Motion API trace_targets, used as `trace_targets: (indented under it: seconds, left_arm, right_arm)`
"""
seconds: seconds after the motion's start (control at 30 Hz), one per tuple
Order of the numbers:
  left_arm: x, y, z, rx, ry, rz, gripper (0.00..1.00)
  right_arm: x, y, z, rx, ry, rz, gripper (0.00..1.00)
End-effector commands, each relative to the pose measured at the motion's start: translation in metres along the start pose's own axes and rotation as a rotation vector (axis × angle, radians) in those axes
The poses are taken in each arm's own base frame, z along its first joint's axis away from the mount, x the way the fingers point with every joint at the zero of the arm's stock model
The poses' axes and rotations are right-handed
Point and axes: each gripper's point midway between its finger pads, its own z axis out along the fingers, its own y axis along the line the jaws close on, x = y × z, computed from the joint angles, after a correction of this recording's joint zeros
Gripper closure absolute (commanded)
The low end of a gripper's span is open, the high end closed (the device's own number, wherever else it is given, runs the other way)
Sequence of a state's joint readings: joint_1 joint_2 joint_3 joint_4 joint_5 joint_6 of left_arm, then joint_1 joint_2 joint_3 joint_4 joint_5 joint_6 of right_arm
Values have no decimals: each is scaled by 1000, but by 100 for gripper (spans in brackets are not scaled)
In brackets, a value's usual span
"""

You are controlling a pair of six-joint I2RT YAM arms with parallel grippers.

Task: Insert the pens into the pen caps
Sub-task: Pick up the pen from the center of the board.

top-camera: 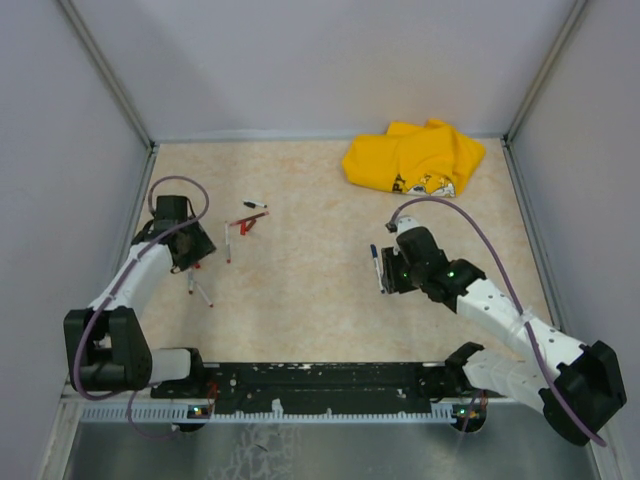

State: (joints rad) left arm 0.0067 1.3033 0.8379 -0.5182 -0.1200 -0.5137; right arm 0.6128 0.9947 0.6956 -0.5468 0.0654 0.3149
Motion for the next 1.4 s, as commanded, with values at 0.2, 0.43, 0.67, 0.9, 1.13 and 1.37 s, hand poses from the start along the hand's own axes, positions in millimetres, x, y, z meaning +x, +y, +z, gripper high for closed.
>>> trace_targets:
  seconds: [0.2,0.43,0.67,0.9,1.13,1.37]
  left_arm:
    - [-15,42,-5,-179,-45,-69,41]
    - [-7,47,10,-198,9,-10,44]
    - [-8,53,18,-230,29,16,50]
    - [-11,80,17,-321,48,34,55]
    - [-4,64,26,-188,104,63,59]
    - [1,60,33,-167,144,75,60]
  right_arm:
    - [-15,8,-4,-48,-63,-16,64]
    - [-15,8,-7,-56,-68,-20,65]
    - [-14,9,-7,-62,-67,-21,65]
    - [-14,9,-7,-65,-67,-21,65]
    - [-12,10,-6,-71,-61,-22,65]
    - [-11,10,-5,-71,-59,-22,65]
